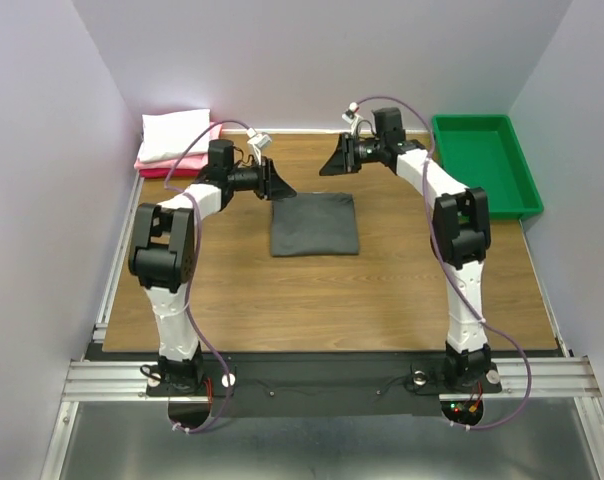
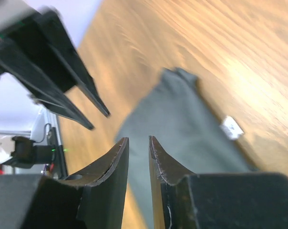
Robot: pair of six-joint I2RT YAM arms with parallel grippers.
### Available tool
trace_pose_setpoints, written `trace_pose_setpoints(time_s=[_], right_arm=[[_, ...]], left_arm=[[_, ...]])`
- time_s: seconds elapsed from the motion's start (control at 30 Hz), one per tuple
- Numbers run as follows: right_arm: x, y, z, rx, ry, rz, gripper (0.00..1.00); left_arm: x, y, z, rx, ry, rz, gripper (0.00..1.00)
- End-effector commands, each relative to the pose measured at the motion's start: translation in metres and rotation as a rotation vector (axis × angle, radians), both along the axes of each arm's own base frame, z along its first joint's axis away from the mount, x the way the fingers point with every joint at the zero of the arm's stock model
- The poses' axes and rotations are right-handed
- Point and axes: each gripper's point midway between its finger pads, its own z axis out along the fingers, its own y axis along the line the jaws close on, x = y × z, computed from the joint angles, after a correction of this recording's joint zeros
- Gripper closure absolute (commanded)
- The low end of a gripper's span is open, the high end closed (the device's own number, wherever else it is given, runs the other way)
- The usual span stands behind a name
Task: Fold and stack the t-shirts
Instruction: Fold the tshirt
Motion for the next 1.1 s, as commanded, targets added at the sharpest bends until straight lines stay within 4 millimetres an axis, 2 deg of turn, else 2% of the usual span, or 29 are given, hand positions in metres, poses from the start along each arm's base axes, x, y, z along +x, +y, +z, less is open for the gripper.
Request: trace_pose_setpoints(time_s=[0.0, 0.03, 0.07, 0.27, 0.3, 0.4, 0.43, 0.5, 0.53, 0.57, 0.6, 0.63, 0.67, 0.7, 0.73, 0.77, 0.8, 0.83, 0.87, 0.9, 0.93, 0.97, 1.0, 1.03, 1.07], right_arm=[[0.021, -0.004, -0.061, -0.03, 0.112, -0.041, 0.71], [0.027, -0.009, -0.066, -0.028, 0.111, -0.054, 0.72], [0.032, -0.012, -0.082, -0.035, 0.129, -0.063, 0.72], [0.058, -0.043, -0.129, -0.046, 0.175, -0.145, 0.73], [0.059, -0.046, -0.14, -0.051, 0.188, -0.152, 0.73], [0.064, -0.049, -0.148, -0.054, 0.185, -0.159, 0.74], [0.067, -0.051, -0.15, -0.054, 0.182, -0.163, 0.74], [0.079, -0.053, -0.137, -0.06, 0.135, -0.184, 0.73], [0.084, -0.054, -0.12, -0.064, 0.085, -0.192, 0.72], [0.092, -0.056, -0.107, -0.076, 0.047, -0.218, 0.7], [0.094, -0.058, -0.095, -0.079, 0.012, -0.225, 0.68], [0.095, -0.058, -0.079, -0.076, -0.014, -0.232, 0.66], [0.093, -0.058, -0.047, -0.07, -0.076, -0.234, 0.64], [0.091, -0.058, -0.03, -0.076, -0.113, -0.243, 0.63], [0.08, -0.055, -0.005, -0.084, -0.164, -0.235, 0.53], [0.075, -0.054, 0.007, -0.103, -0.2, -0.245, 0.5], [0.067, -0.051, 0.014, -0.12, -0.227, -0.24, 0.47], [0.055, -0.049, 0.009, -0.149, -0.219, -0.23, 0.45], [0.043, -0.038, 0.016, -0.179, -0.275, -0.196, 0.42], [0.036, -0.038, 0.034, -0.214, -0.329, -0.217, 0.39], [0.019, -0.025, 0.027, -0.266, -0.357, -0.164, 0.39], [0.01, -0.019, 0.027, -0.293, -0.374, -0.146, 0.39], [0.007, -0.018, 0.022, -0.35, -0.392, -0.159, 0.39], [-0.013, -0.001, 0.025, -0.389, -0.439, -0.108, 0.39], [-0.025, 0.004, 0.012, -0.434, -0.442, -0.083, 0.39]], left_arm=[[0.038, -0.004, -0.023, -0.064, 0.096, 0.086, 0.63], [0.048, 0.0, -0.025, -0.069, 0.103, 0.112, 0.63], [0.054, 0.001, -0.041, -0.082, 0.142, 0.129, 0.63], [0.084, 0.032, -0.096, -0.105, 0.282, 0.288, 0.64], [0.085, 0.034, -0.098, -0.123, 0.309, 0.302, 0.65], [0.089, 0.045, -0.102, -0.138, 0.322, 0.328, 0.65], [0.089, 0.045, -0.094, -0.151, 0.306, 0.317, 0.65], [0.088, 0.05, -0.082, -0.152, 0.272, 0.312, 0.65], [0.087, 0.052, -0.074, -0.146, 0.228, 0.3, 0.64], [0.086, 0.057, -0.05, -0.147, 0.17, 0.299, 0.6], [0.084, 0.061, -0.043, -0.13, 0.166, 0.304, 0.57], [0.086, 0.065, -0.026, -0.115, 0.079, 0.303, 0.54], [0.082, 0.071, -0.001, -0.061, -0.019, 0.295, 0.49], [0.08, 0.077, 0.01, -0.015, -0.088, 0.297, 0.47], [0.074, 0.087, 0.034, 0.055, -0.129, 0.339, 0.45], [0.073, 0.095, 0.044, 0.142, -0.263, 0.334, 0.39], [0.068, 0.102, 0.052, 0.191, -0.313, 0.349, 0.36], [0.068, 0.116, 0.061, 0.244, -0.35, 0.406, 0.33], [0.056, 0.121, 0.087, 0.265, -0.409, 0.426, 0.3], [0.052, 0.136, 0.091, 0.294, -0.43, 0.458, 0.2], [0.047, 0.149, 0.097, 0.319, -0.43, 0.494, 0.18], [0.038, 0.156, 0.119, 0.322, -0.471, 0.518, 0.07], [0.033, 0.161, 0.129, 0.324, -0.486, 0.531, 0.05], [0.032, 0.17, 0.137, 0.334, -0.489, 0.582, 0.04], [0.026, 0.182, 0.161, 0.332, -0.528, 0.657, 0.04]])
